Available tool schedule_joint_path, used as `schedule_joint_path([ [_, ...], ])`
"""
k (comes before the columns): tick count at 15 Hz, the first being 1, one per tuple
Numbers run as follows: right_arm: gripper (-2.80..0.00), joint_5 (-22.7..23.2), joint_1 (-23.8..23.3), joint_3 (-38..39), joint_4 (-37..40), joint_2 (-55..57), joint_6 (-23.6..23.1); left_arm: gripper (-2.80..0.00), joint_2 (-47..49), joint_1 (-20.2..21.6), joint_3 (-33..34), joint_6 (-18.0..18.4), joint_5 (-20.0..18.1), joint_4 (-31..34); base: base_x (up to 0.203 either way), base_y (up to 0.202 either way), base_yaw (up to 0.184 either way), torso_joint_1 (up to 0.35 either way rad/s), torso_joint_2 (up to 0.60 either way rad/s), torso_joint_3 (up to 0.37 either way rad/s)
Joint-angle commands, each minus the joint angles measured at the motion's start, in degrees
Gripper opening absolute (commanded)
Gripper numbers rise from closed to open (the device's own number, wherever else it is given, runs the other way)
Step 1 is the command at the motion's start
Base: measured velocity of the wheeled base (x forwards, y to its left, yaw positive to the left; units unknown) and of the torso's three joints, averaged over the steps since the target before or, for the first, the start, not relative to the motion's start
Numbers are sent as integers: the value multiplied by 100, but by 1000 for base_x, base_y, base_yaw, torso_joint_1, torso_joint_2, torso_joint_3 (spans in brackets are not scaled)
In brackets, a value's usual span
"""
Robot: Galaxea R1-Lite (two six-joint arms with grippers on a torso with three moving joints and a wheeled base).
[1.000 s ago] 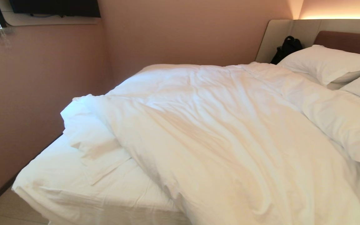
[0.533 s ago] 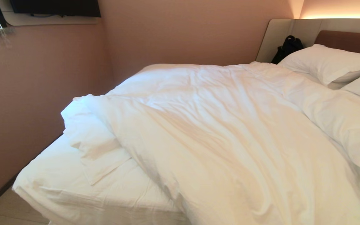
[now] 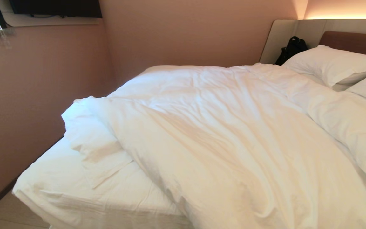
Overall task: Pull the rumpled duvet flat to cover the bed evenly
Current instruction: Flatten the corners of the folded blanket
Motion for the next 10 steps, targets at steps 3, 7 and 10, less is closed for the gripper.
schedule_joint_path([
  [3,-280,103,-4,2,166,-68,-29,-280,4,2,0,-5,2,-5,0,0,0,0,0,0],
  [7,-280,1053,654,19,1196,-435,-82,-280,4,2,0,-5,-2,-5,0,0,0,0,0,0],
  [10,-280,1287,1885,44,1473,-820,138,-280,4,2,0,-5,-2,-5,0,0,0,0,0,0],
])
